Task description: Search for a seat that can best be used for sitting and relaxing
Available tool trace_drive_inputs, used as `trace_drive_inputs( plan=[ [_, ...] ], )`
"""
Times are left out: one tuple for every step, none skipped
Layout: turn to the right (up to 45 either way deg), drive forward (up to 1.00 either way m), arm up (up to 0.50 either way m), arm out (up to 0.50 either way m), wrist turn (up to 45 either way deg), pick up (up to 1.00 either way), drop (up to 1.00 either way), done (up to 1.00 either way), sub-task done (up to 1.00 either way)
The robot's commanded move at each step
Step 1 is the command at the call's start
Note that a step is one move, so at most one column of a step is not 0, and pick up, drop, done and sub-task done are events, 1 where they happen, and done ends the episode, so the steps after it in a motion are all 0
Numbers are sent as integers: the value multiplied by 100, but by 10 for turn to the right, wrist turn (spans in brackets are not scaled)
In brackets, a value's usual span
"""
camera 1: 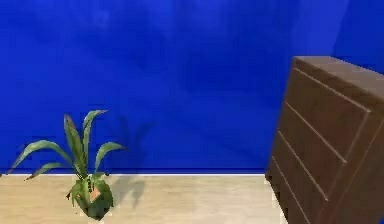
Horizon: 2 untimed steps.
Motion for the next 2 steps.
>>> trace_drive_inputs(
  plan=[
    [-450,0,0,0,0,0,0,0,0],
    [-450,0,0,0,0,0,0,0,0]
  ],
)
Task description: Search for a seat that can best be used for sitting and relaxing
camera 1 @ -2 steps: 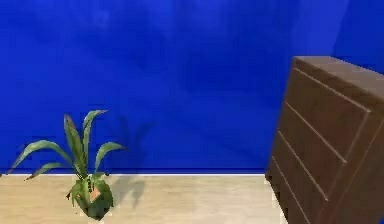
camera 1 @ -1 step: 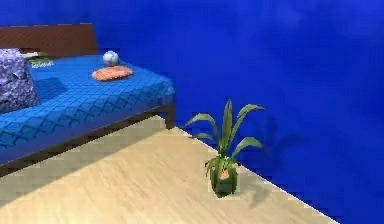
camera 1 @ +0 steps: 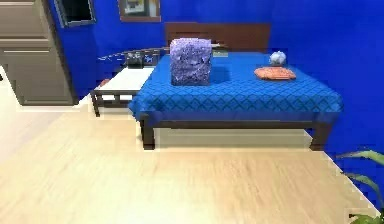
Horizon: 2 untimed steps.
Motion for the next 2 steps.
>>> trace_drive_inputs(
  plan=[
    [-390,0,0,0,0,0,0,0,0],
    [0,100,0,0,0,0,0,0,0]
  ],
)
